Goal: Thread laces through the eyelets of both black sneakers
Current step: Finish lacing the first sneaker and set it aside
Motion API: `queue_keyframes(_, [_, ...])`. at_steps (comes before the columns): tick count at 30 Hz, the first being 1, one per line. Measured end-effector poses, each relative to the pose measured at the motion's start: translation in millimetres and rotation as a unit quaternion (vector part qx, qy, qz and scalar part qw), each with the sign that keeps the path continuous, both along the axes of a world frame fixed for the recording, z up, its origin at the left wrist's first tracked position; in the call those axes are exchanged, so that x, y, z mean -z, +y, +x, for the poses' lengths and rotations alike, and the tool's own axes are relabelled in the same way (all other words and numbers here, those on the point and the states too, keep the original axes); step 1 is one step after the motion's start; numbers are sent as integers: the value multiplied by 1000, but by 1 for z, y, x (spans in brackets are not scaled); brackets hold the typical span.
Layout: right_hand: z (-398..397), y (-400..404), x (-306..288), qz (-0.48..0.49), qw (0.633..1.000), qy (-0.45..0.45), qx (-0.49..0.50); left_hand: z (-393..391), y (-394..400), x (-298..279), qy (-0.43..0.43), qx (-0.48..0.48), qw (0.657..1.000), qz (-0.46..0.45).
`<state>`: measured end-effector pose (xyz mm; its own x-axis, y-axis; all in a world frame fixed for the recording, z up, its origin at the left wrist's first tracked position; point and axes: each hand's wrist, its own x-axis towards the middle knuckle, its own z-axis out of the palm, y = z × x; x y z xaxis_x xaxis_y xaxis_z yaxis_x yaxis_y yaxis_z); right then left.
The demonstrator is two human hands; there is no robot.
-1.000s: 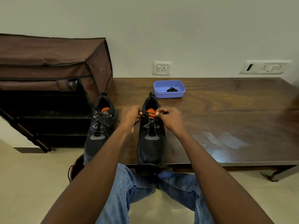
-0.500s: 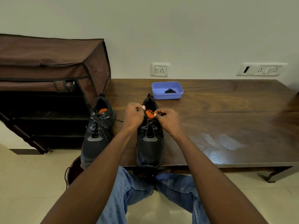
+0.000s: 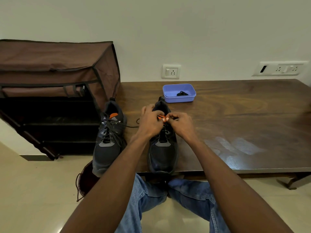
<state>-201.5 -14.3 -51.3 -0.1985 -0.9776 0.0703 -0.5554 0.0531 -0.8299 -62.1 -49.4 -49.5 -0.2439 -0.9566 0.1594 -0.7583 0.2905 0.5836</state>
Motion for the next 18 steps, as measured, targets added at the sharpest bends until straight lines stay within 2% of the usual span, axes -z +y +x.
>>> queue_keyframes(2, [0,0,0,5,1000,-1,-6,-3,0,5,-17,20,999,-21])
queue_keyframes(4, [-1,0,0,10,1000,-8,0,-2,1,3,53,10,997,-54])
queue_keyframes(6, [-1,-1,-1,13,1000,-20,16,1,3,-5,150,-60,983,-84])
queue_keyframes(8, [-2,-1,-3,20,999,-26,18,5,3,-14,281,-191,931,-130])
queue_keyframes(10, [-2,0,-4,28,999,-26,11,14,3,-24,404,-316,847,-140])
queue_keyframes(11, [-2,0,-4,27,999,-23,9,20,1,-26,432,-366,814,-133])
queue_keyframes(12, [-1,0,-3,25,999,-18,9,24,1,-27,433,-399,798,-129])
queue_keyframes(13, [-1,0,-2,24,1000,-12,10,27,1,-27,414,-412,801,-130])
queue_keyframes(16, [1,-1,-1,25,1000,0,8,26,6,-19,280,-385,868,-139])
queue_keyframes(18, [1,0,-1,19,1000,4,4,19,9,-16,191,-368,899,-141])
